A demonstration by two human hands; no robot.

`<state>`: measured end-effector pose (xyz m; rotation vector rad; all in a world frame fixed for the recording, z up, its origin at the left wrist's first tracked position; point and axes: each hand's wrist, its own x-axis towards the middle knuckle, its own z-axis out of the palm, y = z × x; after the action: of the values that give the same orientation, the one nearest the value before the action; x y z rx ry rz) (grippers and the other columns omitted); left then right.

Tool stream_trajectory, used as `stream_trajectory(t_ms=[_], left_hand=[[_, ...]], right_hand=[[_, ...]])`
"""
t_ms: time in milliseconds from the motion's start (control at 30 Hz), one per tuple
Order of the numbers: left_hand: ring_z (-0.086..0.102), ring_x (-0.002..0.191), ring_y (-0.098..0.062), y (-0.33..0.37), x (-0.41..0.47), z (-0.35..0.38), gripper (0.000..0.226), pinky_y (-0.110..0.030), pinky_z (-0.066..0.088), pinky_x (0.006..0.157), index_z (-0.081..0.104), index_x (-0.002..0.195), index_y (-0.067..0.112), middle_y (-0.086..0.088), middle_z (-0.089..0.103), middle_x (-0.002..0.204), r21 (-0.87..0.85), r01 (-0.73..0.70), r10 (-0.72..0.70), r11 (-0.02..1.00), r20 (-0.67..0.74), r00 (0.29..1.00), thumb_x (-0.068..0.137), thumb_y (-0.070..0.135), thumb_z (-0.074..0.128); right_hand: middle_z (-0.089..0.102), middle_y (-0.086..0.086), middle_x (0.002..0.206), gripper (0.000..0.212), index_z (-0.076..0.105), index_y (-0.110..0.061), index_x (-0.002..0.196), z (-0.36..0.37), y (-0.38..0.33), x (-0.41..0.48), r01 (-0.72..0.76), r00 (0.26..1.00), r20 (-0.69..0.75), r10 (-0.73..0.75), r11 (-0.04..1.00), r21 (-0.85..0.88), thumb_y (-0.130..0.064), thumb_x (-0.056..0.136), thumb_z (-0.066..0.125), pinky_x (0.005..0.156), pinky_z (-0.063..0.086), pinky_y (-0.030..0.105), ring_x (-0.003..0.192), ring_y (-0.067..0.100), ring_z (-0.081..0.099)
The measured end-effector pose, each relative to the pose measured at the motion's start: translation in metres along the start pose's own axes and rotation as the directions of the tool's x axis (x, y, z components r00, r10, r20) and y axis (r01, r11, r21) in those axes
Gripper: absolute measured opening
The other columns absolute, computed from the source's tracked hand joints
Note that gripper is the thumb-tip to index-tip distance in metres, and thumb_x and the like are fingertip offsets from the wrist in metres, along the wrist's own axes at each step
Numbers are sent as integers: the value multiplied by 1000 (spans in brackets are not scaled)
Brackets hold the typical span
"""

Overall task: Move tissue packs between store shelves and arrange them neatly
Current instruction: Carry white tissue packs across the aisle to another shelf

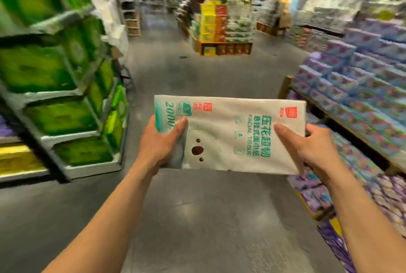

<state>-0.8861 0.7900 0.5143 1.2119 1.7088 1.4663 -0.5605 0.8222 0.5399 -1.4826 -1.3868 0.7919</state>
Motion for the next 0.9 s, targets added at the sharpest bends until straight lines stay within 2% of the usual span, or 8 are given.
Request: stream_trajectory(t_ms=[100, 167, 300, 433, 633, 733, 833, 900], left_hand=[[69, 88, 3, -24, 44, -60, 41, -22, 56, 74, 64, 111, 26, 17, 71, 98, -20, 23, -25, 1000, -122, 992, 81, 51, 77], [64, 78, 14, -35, 74, -99, 39, -9, 50, 64, 61, 112, 24, 19, 67, 96, 0, 34, -33, 999, -189, 981, 84, 45, 76], [68, 92, -3, -54, 128, -176, 50, -36, 58, 86, 58, 117, 26, 14, 69, 103, 10, 100, -90, 995, -361, 928, 80, 54, 76], [68, 97, -8, -78, 171, -272, 60, -43, 59, 87, 55, 121, 29, 13, 68, 109, 20, 142, -108, 990, -551, 827, 74, 62, 76], [70, 99, -8, -114, 195, -427, 48, -34, 59, 82, 61, 120, 28, 11, 72, 110, 8, 158, -105, 987, -717, 689, 81, 53, 75], [70, 100, -7, -142, 202, -512, 54, -31, 57, 81, 63, 120, 29, 12, 72, 111, 57, 193, -76, 980, -781, 620, 78, 61, 74], [69, 99, -7, -168, 209, -604, 60, -33, 56, 81, 63, 120, 28, 11, 72, 111, 97, 233, -55, 968, -820, 570, 75, 66, 74], [69, 98, -6, -180, 216, -666, 65, -34, 57, 82, 63, 120, 29, 11, 72, 111, 102, 247, -52, 964, -833, 550, 72, 70, 74]], right_hand=[[78, -6, 102, 47, 76, -25, 100, 91, -33, 34, 113, 988, 106, -110, 993, -20, -65, 75, 76, 89, 59, 44, 92, 12, 73], [78, -8, 101, 46, 74, -22, 107, 153, -54, 58, 161, 974, 158, -163, 987, 24, -58, 79, 76, 85, 60, 40, 91, 10, 73], [77, -6, 97, 27, 73, -17, 106, 270, -95, 104, 180, 926, 305, -223, 970, 163, -34, 86, 78, 75, 56, 31, 83, 11, 71], [76, 1, 97, 22, 73, -15, 108, 408, -159, 135, 178, 825, 491, -281, 953, 246, -26, 89, 76, 68, 59, 29, 83, 17, 73], [77, -8, 95, 24, 74, -21, 105, 606, -245, 115, 220, 621, 684, -383, 923, 316, -39, 89, 73, 65, 54, 27, 78, 8, 75], [77, -16, 89, 23, 72, -25, 106, 700, -281, 85, 215, 523, 744, -415, 909, 356, -39, 89, 71, 67, 53, 27, 78, 7, 74], [75, -26, 81, 17, 71, -26, 100, 796, -315, 47, 192, 476, 762, -440, 897, 398, -38, 88, 73, 63, 53, 23, 73, -3, 72], [76, -20, 82, 11, 69, -25, 98, 854, -339, 21, 153, 459, 771, -442, 894, 422, -31, 90, 74, 55, 53, 15, 69, -3, 72]])
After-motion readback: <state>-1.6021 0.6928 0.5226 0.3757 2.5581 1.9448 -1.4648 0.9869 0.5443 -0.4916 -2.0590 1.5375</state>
